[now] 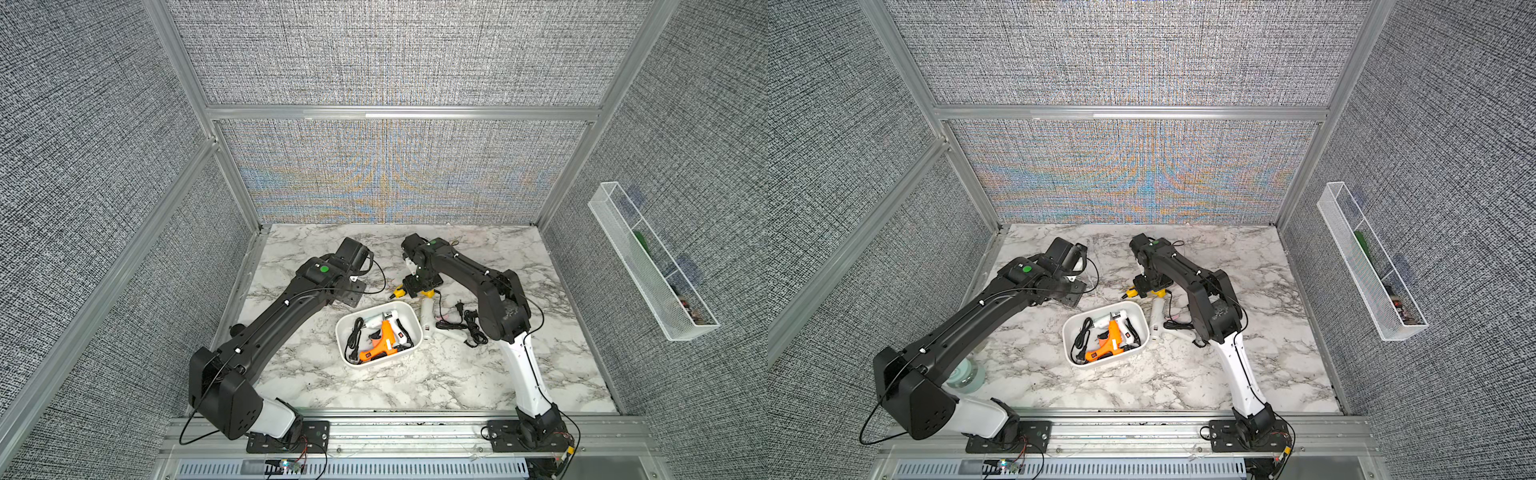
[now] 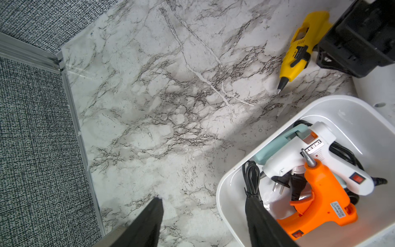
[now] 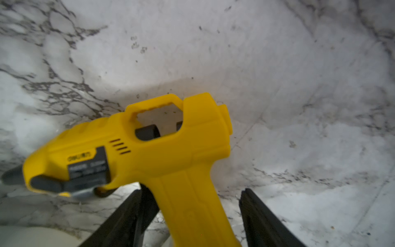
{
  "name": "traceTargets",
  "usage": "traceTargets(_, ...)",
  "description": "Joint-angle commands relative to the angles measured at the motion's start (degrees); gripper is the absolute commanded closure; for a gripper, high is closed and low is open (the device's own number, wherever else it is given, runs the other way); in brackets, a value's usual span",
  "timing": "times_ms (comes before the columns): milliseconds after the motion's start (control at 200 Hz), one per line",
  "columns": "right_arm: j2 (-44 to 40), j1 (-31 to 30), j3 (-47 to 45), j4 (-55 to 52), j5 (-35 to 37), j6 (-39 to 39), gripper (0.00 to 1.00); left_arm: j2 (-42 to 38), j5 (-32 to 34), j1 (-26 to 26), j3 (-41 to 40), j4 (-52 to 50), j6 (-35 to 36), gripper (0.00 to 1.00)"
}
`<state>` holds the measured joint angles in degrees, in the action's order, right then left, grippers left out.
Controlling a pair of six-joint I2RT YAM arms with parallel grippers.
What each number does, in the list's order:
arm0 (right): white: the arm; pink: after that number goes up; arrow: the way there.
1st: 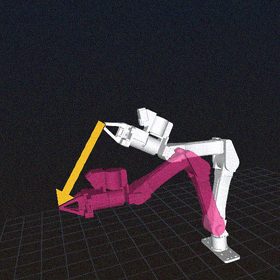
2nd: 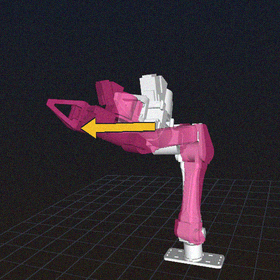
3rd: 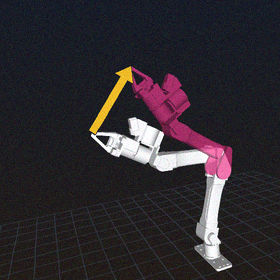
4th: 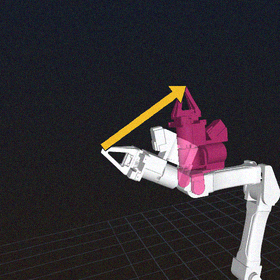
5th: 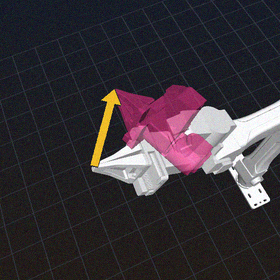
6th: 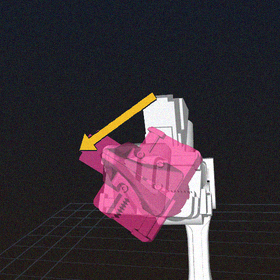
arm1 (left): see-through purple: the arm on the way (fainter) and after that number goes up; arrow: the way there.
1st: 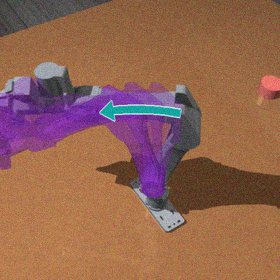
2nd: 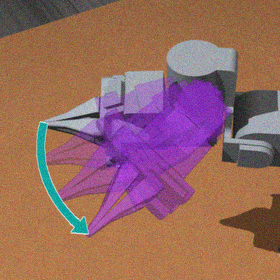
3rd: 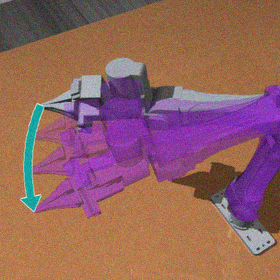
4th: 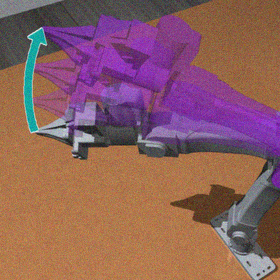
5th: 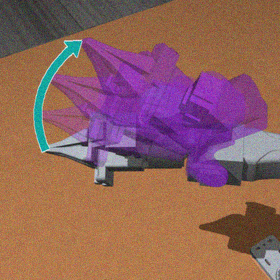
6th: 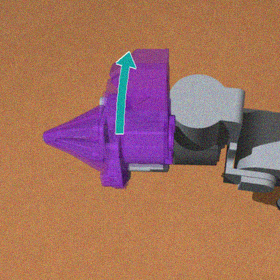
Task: Put the hot melt glue gun into the storage box
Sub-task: Pick up the hot melt adhesive gun from the center of the board.
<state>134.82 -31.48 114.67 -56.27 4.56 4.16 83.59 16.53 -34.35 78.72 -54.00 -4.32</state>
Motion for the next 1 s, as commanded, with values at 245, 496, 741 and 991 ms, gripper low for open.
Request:
traceTargets(245,-3.0,1.5,1.2,-1.3,0.7,3.8,0.71,-0.6,1.0,0.1,-0.4,-0.2,0.3,0.33)
traceTargets(496,-10.5,-0.1,14.8,-4.2,3.4,7.5,0.78,-0.3,3.1,0.2,-0.1,0.4,-0.3,0.33)
traceTargets(741,-16.5,-8.8,19.4,-1.0,-0.7,11.3,0.81,-2.3,10.0,2.3,-0.2,2.3,-5.9,0.32)
traceTargets(991,-17.9,-16.4,20.2,2.3,-4.6,14.2,0.82,-11.9,21.1,9.1,-3.7,3.2,-16.4,0.32)
